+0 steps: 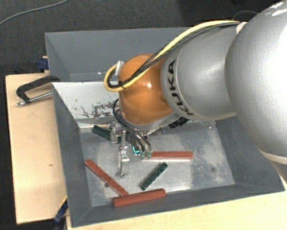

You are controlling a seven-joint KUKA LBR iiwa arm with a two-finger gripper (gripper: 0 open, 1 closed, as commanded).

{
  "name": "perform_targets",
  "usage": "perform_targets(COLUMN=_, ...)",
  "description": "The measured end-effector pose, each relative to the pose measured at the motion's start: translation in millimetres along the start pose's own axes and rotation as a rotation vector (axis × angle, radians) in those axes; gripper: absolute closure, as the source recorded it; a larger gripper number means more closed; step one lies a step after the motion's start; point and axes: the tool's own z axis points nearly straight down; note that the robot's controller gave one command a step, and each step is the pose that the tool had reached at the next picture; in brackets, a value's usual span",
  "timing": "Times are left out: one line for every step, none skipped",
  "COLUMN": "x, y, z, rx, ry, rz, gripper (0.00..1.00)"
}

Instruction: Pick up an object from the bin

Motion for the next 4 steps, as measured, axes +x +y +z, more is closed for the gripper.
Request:
perform_targets(x=-24.8, y=-133, z=57, rx=0.003, ry=-0.006, rz=0.075, gripper=0.0)
perform_targets(x=-12.1, y=-117, z=25, rx=-0.001, ry=-0.012, rz=-0.021, gripper=0.0)
perform_targets(x=-12.9, y=-159, z=11, rx=0.001, ry=-0.014, rz=-0.097, gripper=0.0)
perform_targets(x=-5.5, y=-202, z=58, rx=0.001, ry=-0.004, rz=-0.166, gripper=0.0)
